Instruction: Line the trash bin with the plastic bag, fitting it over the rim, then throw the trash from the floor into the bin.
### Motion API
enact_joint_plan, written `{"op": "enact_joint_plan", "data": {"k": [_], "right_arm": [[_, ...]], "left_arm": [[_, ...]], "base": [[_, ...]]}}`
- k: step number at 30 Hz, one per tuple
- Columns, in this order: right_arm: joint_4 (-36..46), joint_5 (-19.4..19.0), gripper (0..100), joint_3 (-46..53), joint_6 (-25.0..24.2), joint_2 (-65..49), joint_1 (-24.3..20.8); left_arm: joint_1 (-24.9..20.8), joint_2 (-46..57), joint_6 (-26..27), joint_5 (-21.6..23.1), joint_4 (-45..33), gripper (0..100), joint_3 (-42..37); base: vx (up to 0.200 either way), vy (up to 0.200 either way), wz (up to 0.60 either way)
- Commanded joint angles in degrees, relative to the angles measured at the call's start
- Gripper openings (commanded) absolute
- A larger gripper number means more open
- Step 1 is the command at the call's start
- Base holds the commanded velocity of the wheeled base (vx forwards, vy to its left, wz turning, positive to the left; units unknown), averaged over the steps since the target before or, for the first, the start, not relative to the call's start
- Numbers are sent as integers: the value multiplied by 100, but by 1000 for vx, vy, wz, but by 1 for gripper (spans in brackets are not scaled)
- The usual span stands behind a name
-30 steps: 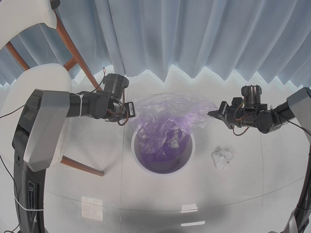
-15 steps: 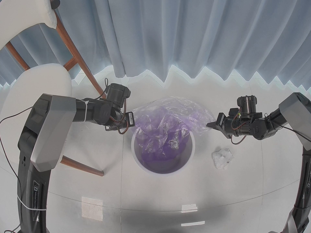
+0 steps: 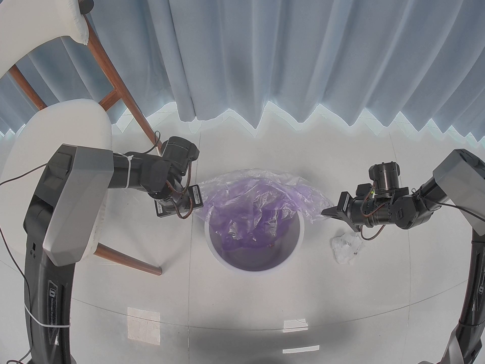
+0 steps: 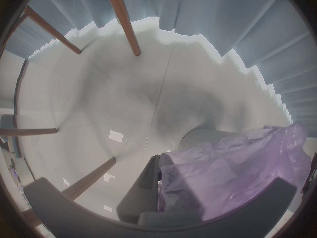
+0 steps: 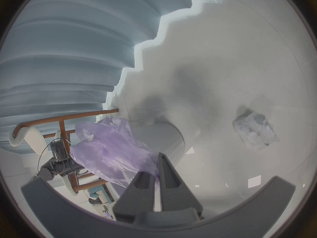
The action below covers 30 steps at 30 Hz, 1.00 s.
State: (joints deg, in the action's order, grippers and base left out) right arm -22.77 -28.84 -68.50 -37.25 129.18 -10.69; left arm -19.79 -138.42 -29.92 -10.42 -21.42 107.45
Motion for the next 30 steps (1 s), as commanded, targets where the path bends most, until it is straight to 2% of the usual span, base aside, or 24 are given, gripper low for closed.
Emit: {"op": "enact_joint_plan", "data": {"k": [1,8,11,14,20,30], "right_arm": [[-17,-60,0,170,8,-60,-12],[-157,-60,0,-102,-10,2,6],[-193,-60,0,-427,-36,89,14],[-131,-51,0,-638,-45,177,32],[18,63,0,-1095,-36,643,41],[484,151,0,-1315,-36,793,41]], "left_arm": [[1,17,-102,5,-11,0,-92],[-8,17,-111,-21,243,0,-40],[-8,-9,-111,-21,481,0,356],[-8,-53,-85,-39,428,0,690],[1,-449,12,-302,-170,0,714],[-25,-589,-14,-302,-187,0,714]], "base": [[0,0,0],[0,0,0],[0,0,0],[0,0,0],[0,0,0],[0,0,0]]}}
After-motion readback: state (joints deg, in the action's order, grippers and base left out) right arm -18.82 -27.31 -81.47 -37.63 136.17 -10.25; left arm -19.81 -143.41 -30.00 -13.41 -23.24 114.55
